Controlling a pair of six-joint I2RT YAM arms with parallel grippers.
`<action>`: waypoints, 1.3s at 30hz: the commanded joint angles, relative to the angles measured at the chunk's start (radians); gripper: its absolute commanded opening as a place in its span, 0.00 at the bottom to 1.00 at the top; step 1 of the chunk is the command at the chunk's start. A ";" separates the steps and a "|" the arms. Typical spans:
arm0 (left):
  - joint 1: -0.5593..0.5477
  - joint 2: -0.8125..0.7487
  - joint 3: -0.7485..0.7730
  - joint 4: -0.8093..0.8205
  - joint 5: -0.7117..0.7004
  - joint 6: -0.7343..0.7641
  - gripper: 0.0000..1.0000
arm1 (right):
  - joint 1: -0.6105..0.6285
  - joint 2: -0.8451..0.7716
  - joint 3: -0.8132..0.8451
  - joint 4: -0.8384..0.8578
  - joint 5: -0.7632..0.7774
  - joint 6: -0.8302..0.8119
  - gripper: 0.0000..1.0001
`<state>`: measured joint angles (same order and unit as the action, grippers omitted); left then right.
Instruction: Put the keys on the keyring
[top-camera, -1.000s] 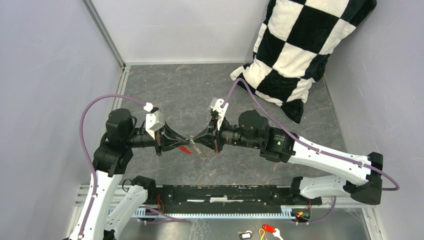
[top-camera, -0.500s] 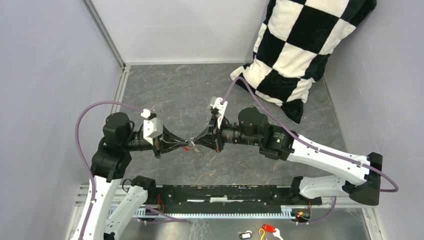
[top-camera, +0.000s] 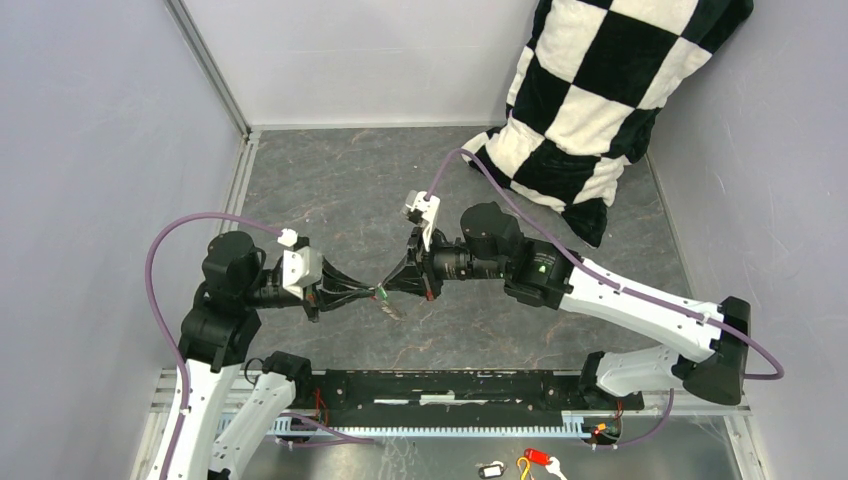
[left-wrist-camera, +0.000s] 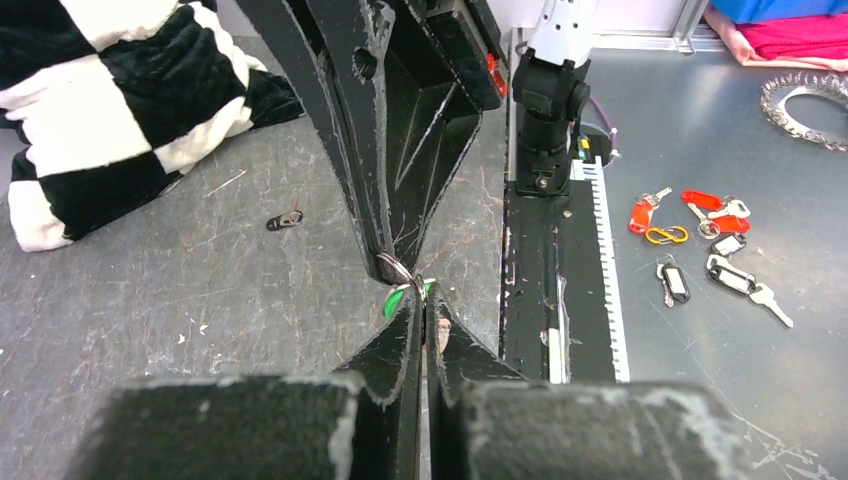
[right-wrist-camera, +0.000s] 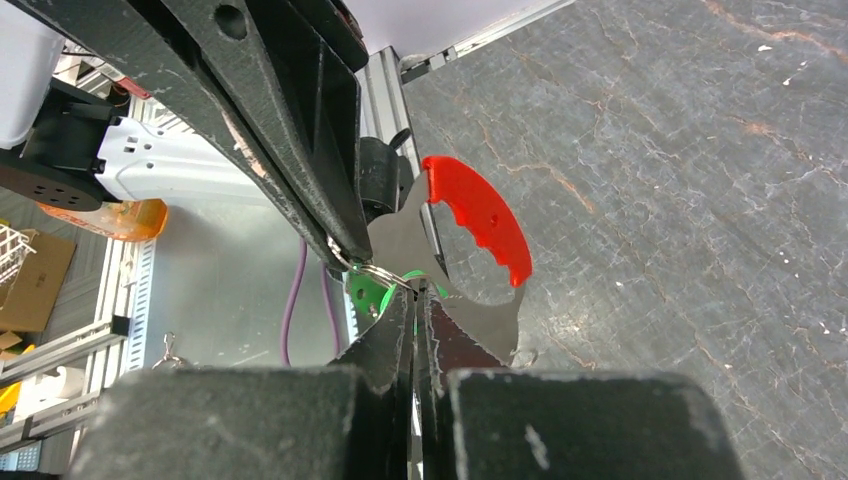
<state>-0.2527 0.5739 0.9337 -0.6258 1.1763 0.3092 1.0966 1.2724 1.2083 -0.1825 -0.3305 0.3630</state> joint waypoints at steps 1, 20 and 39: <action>-0.005 -0.008 0.004 0.015 0.100 0.031 0.02 | -0.021 0.030 0.056 0.034 -0.016 0.001 0.00; -0.005 0.001 -0.001 0.014 0.099 0.050 0.02 | -0.024 0.098 0.104 -0.066 -0.068 0.013 0.00; -0.005 -0.002 -0.023 0.001 0.090 0.084 0.02 | -0.072 -0.056 0.015 -0.030 -0.085 -0.017 0.26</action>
<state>-0.2550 0.5629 0.8963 -0.6308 1.2358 0.3607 1.0367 1.3037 1.2644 -0.2897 -0.4496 0.3702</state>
